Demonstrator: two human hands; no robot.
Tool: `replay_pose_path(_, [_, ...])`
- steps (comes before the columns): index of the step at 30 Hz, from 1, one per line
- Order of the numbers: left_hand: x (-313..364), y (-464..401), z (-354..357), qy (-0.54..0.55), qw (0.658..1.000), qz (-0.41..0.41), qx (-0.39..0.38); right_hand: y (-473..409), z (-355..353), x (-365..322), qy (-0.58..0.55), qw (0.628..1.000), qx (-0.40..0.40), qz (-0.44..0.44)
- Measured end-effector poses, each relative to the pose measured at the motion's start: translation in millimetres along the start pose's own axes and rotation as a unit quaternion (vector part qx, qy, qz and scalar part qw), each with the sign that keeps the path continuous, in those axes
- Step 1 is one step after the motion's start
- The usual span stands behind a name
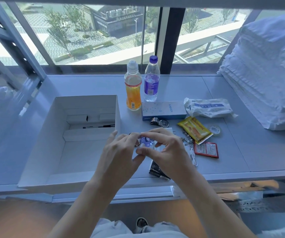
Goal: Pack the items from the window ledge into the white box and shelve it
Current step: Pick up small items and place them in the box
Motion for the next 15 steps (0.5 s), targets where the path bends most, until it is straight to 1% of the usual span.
replay_pose_path(6, [-1.0,-0.3,0.6,-0.008,1.0,0.005,0.014,0.8,-1.7,-0.4,-0.029,1.0,0.001,-0.011])
replay_pose_path(15, [-1.9,-2.4,-3.7,0.008,0.999,0.002,0.033,3.3,-7.5,-6.0,0.028,0.997,-0.009,-0.072])
Point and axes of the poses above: each hand's wrist, its own y-axis away from the middle knuckle, its own z-axis out of the palm, x = y × z, the point moved 5 cm from there along -y, towards the middle knuckle, and after that the axes turned 15 degrees about -y, right-handed, at the moved point
